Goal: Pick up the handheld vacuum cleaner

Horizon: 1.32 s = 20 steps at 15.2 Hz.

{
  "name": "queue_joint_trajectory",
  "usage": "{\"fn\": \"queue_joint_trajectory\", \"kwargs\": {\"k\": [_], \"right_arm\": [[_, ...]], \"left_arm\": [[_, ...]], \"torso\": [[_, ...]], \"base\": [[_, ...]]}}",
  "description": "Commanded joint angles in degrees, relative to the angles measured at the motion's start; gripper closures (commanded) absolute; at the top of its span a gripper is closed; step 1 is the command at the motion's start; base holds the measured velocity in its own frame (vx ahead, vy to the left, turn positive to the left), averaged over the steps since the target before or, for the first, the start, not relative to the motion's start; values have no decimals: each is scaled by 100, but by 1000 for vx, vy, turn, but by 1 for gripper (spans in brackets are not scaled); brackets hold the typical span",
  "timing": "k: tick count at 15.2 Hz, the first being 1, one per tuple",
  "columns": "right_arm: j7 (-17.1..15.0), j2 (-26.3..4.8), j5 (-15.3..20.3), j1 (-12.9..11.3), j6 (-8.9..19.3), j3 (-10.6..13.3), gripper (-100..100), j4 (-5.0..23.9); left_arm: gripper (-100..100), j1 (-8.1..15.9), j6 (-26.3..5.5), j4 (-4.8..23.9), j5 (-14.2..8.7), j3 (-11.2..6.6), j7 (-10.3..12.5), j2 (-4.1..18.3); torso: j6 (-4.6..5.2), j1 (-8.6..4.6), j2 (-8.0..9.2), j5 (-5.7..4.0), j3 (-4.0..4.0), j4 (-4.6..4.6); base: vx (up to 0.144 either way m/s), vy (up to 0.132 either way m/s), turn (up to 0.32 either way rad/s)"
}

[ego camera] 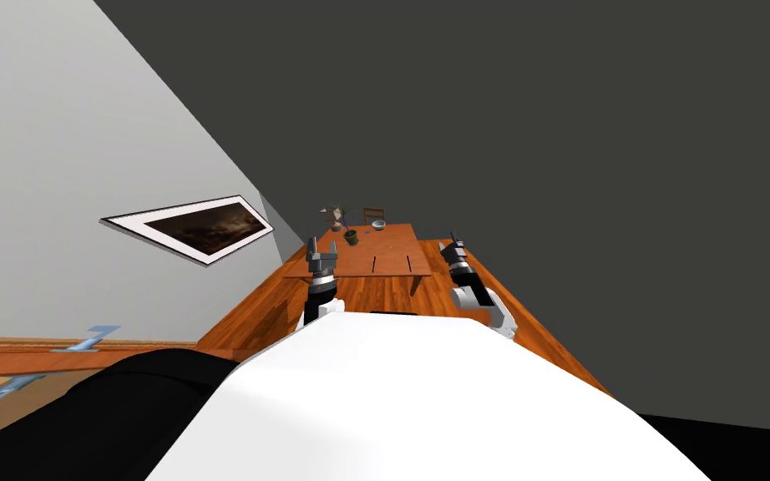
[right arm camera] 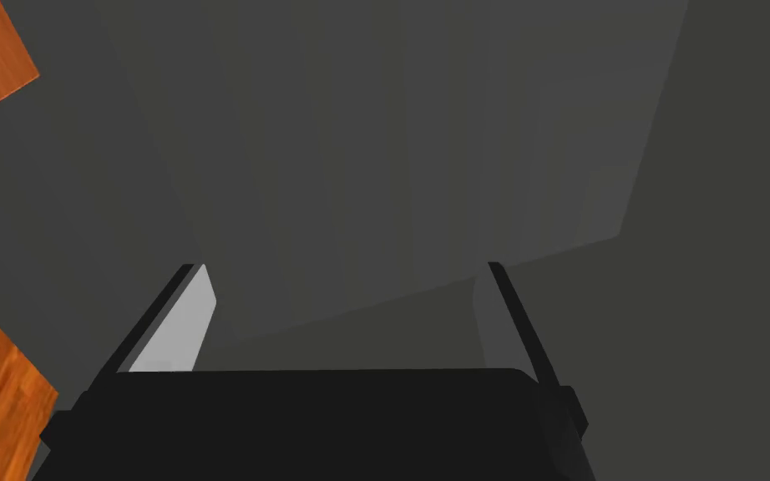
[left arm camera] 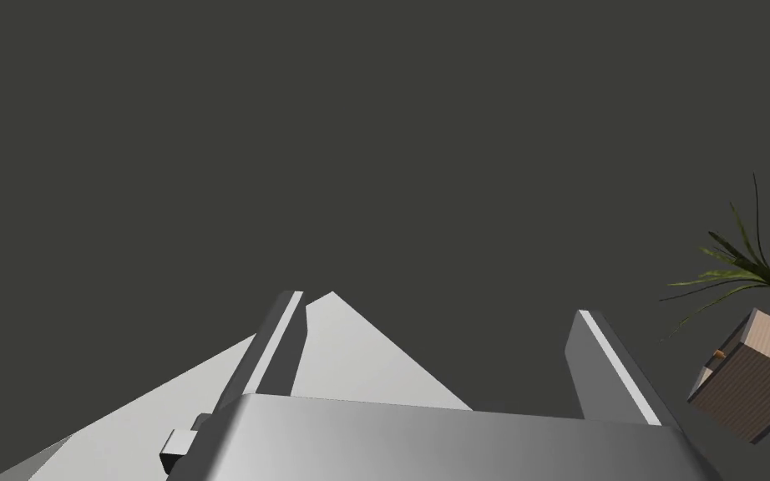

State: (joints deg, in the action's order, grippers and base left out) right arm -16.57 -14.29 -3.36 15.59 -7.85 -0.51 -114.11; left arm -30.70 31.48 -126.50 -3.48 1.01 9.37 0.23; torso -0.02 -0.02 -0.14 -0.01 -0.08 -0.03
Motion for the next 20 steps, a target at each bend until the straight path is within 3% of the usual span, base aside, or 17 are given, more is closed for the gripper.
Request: {"fn": "queue_joint_trajectory", "kwargs": {"k": [1, 2, 4, 5, 7, 8, 10, 11, 13, 14, 16, 17, 19, 20], "right_arm": [[-139, -14, 1, -46, 74, -7, -100, 199], [-365, -93, -20, -236, 287, -61, -100, 386], [-428, -93, -20, -236, 287, -61, -100, 529], [-642, -164, -42, -432, 507, -117, -100, 768], [-728, -164, -42, -432, 507, -117, -100, 872], [-931, -228, -65, -635, 735, -175, -100, 1123], [-1036, -228, -65, -635, 735, -175, -100, 1225], [-1246, -284, -88, -843, 968, -235, -100, 1446], [-1353, -284, -88, -843, 968, -235, -100, 1587], [-1573, -333, -111, -1056, 1207, -296, -100, 1778], [-1676, -333, -111, -1056, 1207, -296, -100, 1957], [-1891, -375, -135, -1272, 1430, -359, -100, 2148], [-2004, -375, -135, -1272, 1449, -359, -100, 2333], [-2208, -411, -159, -1491, 1694, -422, -100, 2498]], "left_arm": [[0, 0, 0, 0, 0, 0, 0, 0], [0, 0, 0, 0, 0, 0, 0, 0], [0, 0, 0, 0, 0, 0, 0, 0], [0, 0, 0, 0, 0, 0, 0, 0], [0, 0, 0, 0, 0, 0, 0, 0], [0, 0, 0, 0, 0, 0, 0, 0], [0, 0, 0, 0, 0, 0, 0, 0], [0, 0, 0, 0, 0, 0, 0, 0], [0, 0, 0, 0, 0, 0, 0, 0], [0, 0, 0, 0, 0, 0, 0, 0], [0, 0, 0, 0, 0, 0, 0, 0], [0, 0, 0, 0, 0, 0, 0, 0], [0, 0, 0, 0, 0, 0, 0, 0], [0, 0, 0, 0, 0, 0, 0, 0]], "torso": [[0, 0, 0, 0, 0, 0], [1, 0, 2, 0, 1, 0], [0, 0, 1, 0, 0, 0], [2, 0, 2, 0, 1, 0], [0, 0, 0, 0, 0, 0], [2, 1, 2, 0, 1, 0], [0, 0, 0, 0, 0, 0], [2, 1, 2, 0, 1, 0], [0, 1, 1, 0, 0, 0], [2, 1, 2, 0, 1, 0], [0, 1, 0, 0, 0, 0], [2, 1, 1, 0, 1, 0], [0, 2, -1, 0, 0, 0], [2, 2, 1, 0, 0, 0]], "base": [[14, -3, 33], [16, -1, 86], [19, -3, 69], [19, -2, 87], [20, -2, 63], [20, -1, 78], [20, -3, 75], [17, -2, 79], [19, -4, 74], [20, -2, 107], [20, -5, 74], [21, -1, 87], [22, -3, 74], [22, -3, 95]]}}
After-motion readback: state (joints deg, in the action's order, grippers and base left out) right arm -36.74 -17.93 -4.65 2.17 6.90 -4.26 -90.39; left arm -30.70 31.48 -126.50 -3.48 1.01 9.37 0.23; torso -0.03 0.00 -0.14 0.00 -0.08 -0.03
